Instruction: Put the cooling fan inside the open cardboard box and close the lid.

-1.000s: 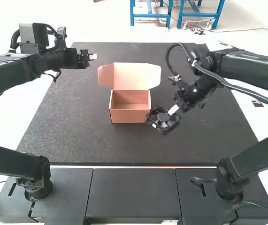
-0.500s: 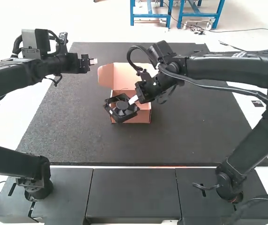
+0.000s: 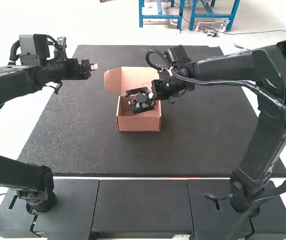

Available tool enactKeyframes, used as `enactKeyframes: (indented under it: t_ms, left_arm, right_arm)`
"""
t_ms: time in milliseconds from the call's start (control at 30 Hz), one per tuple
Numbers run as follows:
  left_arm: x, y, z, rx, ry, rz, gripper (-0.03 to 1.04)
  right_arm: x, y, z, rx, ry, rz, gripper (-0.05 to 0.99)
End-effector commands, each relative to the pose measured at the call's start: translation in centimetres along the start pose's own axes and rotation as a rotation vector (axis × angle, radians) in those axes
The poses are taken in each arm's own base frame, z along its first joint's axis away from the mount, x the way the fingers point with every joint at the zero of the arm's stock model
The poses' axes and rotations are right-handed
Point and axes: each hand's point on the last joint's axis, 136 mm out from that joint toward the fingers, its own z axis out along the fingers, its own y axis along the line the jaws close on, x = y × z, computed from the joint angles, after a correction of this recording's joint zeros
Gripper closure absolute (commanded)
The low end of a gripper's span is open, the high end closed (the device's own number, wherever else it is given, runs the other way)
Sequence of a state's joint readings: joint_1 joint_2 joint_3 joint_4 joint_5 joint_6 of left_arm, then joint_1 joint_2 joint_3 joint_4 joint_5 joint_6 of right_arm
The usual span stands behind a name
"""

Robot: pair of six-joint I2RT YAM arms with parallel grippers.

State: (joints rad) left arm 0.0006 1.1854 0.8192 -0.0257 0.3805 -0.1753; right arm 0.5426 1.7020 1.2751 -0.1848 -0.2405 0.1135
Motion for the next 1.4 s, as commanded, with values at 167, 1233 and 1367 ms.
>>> enactKeyframes:
  t_ms: [167,1233,1367]
  left_arm:
    - [-0.7,0.2,-0.4,-0.018,-0.030,0.003,0.04]
    - [1.3,1.7,-0.2,-0.034,-0.006,0.003,0.04]
    - [1.1,1.9,-0.2,-0.035,-0.012,0.005,0.04]
  right_arm:
    - [-2.0,-0.8,1.1,0.008,-0.048,0.015,0.96]
    - [-0.6,-0.9,4.0,0.004,0.000,0.008,0.89]
    - [0.1,-1.0,3.9,0.009,0.023,0.003,0.89]
